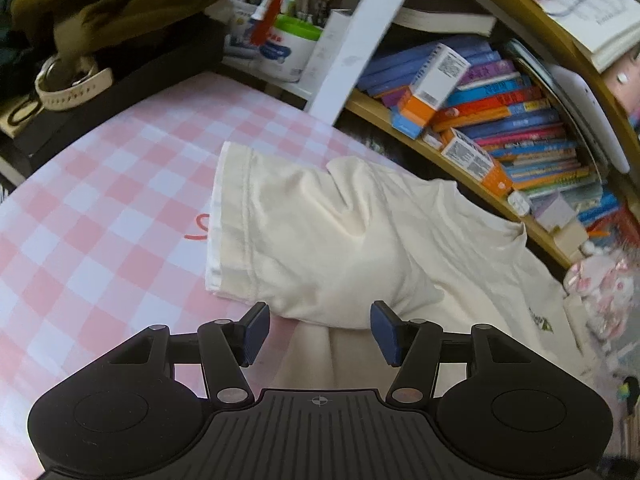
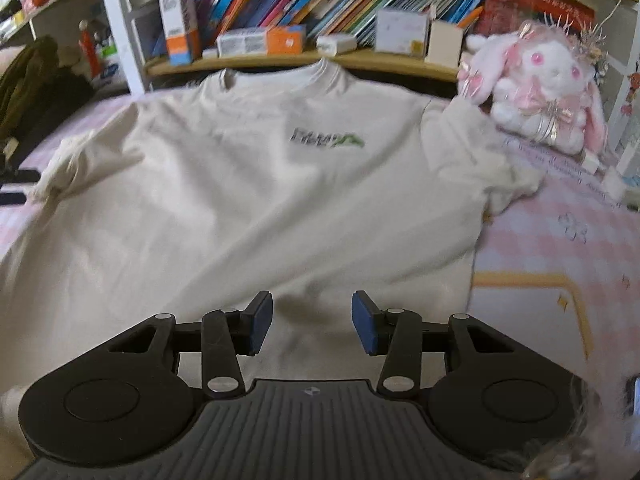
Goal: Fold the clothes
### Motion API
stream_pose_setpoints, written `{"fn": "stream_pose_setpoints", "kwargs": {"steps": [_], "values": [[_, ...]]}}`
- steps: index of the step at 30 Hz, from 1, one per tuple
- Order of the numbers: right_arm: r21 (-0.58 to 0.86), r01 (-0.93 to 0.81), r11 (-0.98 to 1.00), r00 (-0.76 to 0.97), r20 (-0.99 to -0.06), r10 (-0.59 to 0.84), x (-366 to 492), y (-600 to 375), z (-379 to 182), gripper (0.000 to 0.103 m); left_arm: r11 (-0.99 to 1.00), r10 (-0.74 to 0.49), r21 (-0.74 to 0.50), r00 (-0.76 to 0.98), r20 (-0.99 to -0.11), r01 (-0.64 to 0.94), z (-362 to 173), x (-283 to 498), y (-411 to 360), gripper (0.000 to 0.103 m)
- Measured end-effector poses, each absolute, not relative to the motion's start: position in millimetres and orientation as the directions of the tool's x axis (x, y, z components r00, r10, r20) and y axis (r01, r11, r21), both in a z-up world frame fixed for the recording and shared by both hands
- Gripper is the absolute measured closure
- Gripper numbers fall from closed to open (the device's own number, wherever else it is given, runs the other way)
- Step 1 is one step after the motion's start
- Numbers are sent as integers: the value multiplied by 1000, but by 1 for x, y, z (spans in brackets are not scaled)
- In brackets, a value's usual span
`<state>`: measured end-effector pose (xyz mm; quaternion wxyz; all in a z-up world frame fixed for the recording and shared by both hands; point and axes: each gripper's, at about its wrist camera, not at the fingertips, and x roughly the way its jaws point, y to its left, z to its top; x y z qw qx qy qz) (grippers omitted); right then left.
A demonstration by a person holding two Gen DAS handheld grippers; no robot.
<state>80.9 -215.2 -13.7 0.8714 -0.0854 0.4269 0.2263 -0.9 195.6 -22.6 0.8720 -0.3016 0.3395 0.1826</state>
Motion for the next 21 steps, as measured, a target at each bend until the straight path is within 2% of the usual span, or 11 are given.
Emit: {"fn": "stream_pose_setpoints", "kwargs": {"steps": [3, 8, 12, 16, 19, 21], "values": [[19, -463, 886, 508, -814, 283, 71, -210, -22, 63, 741, 197, -348, 682, -704, -573, -21, -2, 212, 48], [4, -425, 905, 509, -825, 243, 60, -211, -27, 63, 803, 216, -223, 619, -755, -552, -29, 25, 241, 49], [-16, -404, 915, 514, -832, 212, 57, -208, -27, 63, 840, 235, -146, 594, -769, -522, -42, 45, 248, 59], [-38, -381, 924, 518, -837, 179, 54, -204, -26, 63, 871, 248, -94, 598, -762, -481, -47, 53, 246, 65], [-51, -360, 932, 519, -841, 155, 52, -202, -25, 63, 882, 209, -121, 609, -765, -455, -47, 52, 251, 96], [-50, -338, 940, 521, -842, 142, 49, -203, -25, 63, 886, 167, -162, 624, -763, -435, -47, 49, 253, 98]]}}
